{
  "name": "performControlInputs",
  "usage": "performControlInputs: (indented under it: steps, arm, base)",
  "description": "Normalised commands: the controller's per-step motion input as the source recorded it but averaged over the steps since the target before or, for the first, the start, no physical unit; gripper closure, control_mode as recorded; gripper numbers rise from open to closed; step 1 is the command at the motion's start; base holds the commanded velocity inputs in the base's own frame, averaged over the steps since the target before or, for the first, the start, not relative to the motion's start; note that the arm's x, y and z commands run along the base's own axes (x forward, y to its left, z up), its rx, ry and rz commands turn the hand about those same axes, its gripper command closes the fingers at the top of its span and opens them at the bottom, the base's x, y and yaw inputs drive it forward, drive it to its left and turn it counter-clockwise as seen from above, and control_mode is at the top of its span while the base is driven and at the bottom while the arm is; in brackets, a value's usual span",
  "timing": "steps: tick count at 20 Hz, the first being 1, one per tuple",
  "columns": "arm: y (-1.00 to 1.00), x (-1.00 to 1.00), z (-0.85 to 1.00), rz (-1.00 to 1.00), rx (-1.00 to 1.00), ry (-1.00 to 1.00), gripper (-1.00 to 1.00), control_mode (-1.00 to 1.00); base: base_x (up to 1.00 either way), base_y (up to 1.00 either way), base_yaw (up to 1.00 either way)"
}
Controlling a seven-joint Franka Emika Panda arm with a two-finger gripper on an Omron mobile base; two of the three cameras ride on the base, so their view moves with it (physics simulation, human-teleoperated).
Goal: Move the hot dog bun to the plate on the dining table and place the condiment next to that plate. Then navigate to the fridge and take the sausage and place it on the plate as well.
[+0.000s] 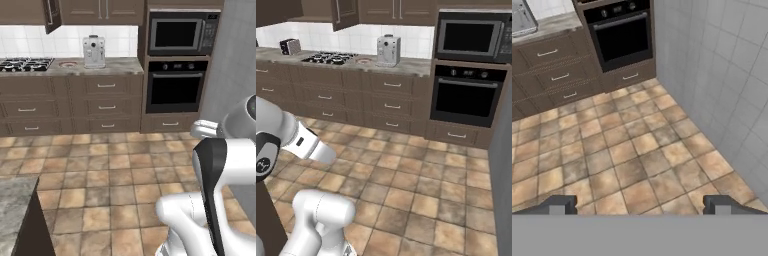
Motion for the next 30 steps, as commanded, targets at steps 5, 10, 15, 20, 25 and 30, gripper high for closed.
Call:
performControlInputs:
  steps: [5,10,15,20,25,30]
  arm:
    - [0.00,0.00,0.00,0.00,0.00,0.00,-1.00,1.00]
    - [0.00,0.00,0.00,0.00,0.00,0.00,-1.00,1.00]
    - [0.00,0.00,0.00,0.00,0.00,0.00,-1.00,1.00]
    - [0.00,0.00,0.00,0.00,0.00,0.00,-1.00,1.00]
    - [0.00,0.00,0.00,0.00,0.00,0.00,-1.00,1.00]
    - [0.00,0.00,0.00,0.00,0.00,0.00,-1.00,1.00]
  base:
    - [0.68,0.00,0.10]
    - [0.74,0.00,0.28]
    - [0.75,0.00,0.53]
    - [0.68,0.00,0.63]
    - [0.76,-0.02,0.62]
    - [0.91,-0.29,0.53]
